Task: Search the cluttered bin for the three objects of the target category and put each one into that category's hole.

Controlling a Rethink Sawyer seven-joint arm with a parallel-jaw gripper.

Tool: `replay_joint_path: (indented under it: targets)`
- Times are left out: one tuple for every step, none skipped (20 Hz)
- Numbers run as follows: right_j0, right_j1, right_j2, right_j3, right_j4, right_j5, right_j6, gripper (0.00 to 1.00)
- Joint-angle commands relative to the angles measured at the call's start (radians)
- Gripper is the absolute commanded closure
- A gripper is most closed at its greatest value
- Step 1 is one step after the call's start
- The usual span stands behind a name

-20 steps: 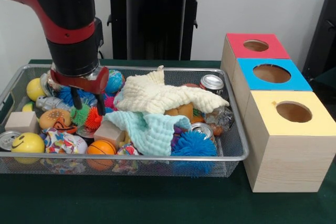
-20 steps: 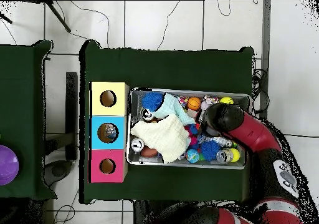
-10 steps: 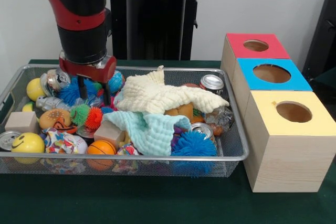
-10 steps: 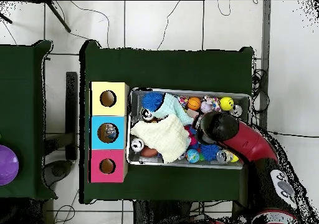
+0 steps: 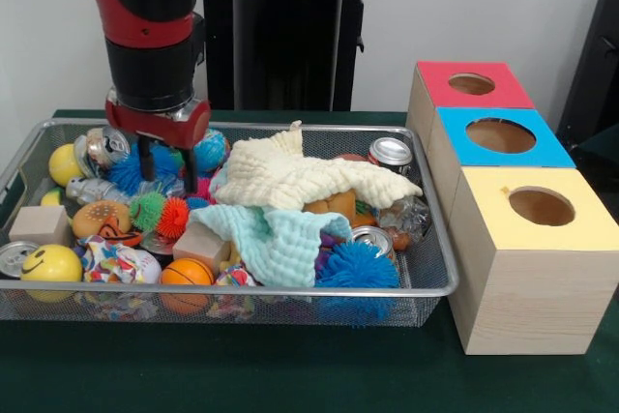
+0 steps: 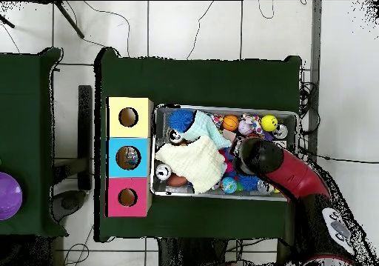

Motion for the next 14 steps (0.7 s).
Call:
replay_joint_path:
  targets:
    - [-0.036,0.045,0.061,0.076,-0.031,-0.085,0.129,0.0]
    - [-0.03,0.049,0.058,0.074,-0.03,-0.091,0.135,0.0]
    - [-0.024,0.052,0.053,0.074,-0.031,-0.098,0.141,0.0]
    - [-0.019,0.059,0.05,0.068,-0.031,-0.102,0.145,0.0]
    - [-0.013,0.059,0.047,0.076,-0.032,-0.114,0.152,0.0]
    - [-0.006,0.065,0.044,0.074,-0.03,-0.118,0.159,0.0]
    - [-0.002,0.065,0.041,0.076,-0.028,-0.124,0.166,0.0]
    - [0.001,0.068,0.041,0.075,-0.026,-0.127,0.169,0.0]
    - [0.002,0.071,0.044,0.076,-0.024,-0.127,0.169,0.0]
    - [0.006,0.072,0.042,0.073,-0.023,-0.125,0.17,0.0]
    - [0.009,0.071,0.042,0.076,-0.021,-0.126,0.171,0.0]
    - [0.01,0.072,0.042,0.078,-0.02,-0.131,0.174,0.0]
    - [0.01,0.069,0.044,0.087,-0.019,-0.143,0.177,0.0]
    - [0.016,0.07,0.04,0.091,-0.022,-0.158,0.183,0.0]
